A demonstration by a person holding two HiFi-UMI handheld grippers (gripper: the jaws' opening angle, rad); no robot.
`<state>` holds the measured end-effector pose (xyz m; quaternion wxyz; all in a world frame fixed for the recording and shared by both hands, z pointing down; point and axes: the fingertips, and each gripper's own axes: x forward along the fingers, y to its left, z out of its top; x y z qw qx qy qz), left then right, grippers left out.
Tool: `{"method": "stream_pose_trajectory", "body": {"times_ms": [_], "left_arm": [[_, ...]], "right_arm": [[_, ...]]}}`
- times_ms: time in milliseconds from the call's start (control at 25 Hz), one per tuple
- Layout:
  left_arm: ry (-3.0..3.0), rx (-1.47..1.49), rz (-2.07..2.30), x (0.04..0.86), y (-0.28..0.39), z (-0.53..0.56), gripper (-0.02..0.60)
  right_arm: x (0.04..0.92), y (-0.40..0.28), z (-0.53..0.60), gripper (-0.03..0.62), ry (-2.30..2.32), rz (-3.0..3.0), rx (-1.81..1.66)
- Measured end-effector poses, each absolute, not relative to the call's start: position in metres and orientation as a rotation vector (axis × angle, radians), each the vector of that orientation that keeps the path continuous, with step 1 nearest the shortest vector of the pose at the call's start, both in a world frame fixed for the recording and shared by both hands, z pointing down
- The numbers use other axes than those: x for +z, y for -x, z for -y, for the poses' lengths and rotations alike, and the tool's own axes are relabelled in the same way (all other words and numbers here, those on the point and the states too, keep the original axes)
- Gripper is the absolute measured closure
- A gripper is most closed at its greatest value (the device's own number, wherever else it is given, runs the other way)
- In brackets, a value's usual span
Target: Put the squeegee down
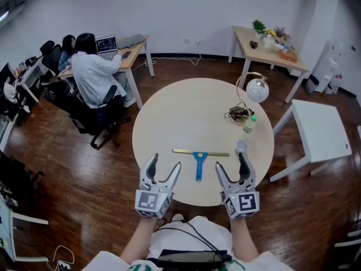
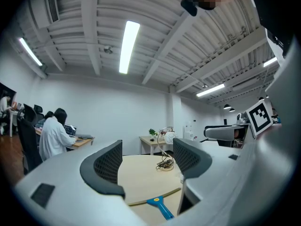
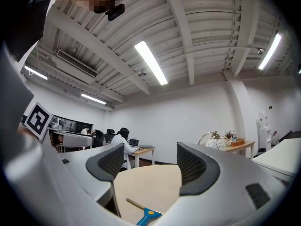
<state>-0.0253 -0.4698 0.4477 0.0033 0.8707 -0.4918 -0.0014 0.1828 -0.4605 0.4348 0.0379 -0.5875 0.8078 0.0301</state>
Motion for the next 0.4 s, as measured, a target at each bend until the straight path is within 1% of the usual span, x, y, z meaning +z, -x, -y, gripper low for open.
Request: {"method": "stream_pose_trajectory", "body": {"times_ms": [400], "left_arm": [[-2.715,-0.021,1.552,0.4467,0.0254,0.4686,0.262]], "right_arm": [[0.432,-0.1773,0.4592,0.218,1.764,-2.492,0.065]]}}
